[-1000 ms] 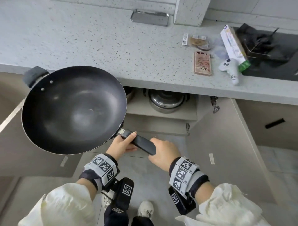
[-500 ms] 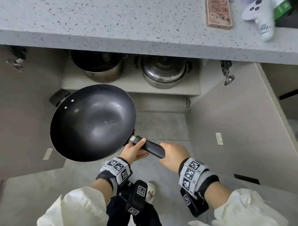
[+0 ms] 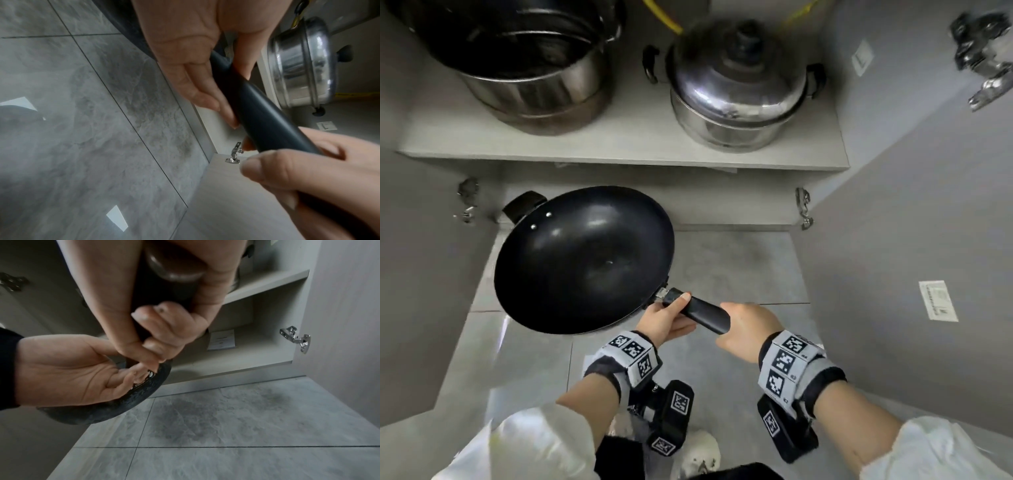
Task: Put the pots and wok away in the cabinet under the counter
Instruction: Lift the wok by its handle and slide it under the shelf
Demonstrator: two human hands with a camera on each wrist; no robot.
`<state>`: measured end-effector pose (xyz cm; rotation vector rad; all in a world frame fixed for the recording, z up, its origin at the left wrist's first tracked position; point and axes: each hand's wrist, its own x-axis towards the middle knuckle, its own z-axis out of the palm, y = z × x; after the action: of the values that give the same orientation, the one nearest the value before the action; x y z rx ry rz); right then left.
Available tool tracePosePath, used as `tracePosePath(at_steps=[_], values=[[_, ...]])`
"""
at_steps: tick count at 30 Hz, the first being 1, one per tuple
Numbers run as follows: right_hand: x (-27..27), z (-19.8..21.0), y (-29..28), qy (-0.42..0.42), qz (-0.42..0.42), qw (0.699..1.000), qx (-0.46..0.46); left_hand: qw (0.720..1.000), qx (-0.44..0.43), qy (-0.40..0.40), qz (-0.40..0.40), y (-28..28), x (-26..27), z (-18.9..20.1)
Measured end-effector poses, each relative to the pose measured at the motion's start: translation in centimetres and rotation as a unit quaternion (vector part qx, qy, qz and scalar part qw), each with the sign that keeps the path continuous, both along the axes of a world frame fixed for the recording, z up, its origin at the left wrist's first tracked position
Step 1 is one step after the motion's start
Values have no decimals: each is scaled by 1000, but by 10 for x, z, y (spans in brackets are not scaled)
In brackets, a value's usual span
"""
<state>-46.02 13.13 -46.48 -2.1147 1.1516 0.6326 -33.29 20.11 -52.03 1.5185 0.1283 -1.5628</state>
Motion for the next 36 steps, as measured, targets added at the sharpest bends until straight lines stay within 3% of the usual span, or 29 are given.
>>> tracePosePath(at_steps=[7, 19, 27, 32, 36], values=[[13, -82, -40, -30, -28, 999, -35, 999, -33, -24, -10, -51, 18, -76], [73, -166, -83, -79, -90, 990, -77, 995, -86, -54, -2, -116, 81, -155], [105, -202, -111, -116, -142, 981, -65, 988, -122, -89, 30, -126, 115, -161], [115, -213, -146, -126, -151, 975, -99, 951, -169, -255, 48, -109, 150, -143], [123, -209, -178, -116, -125, 973, -158, 937, -177, -292, 73, -98, 169, -138]])
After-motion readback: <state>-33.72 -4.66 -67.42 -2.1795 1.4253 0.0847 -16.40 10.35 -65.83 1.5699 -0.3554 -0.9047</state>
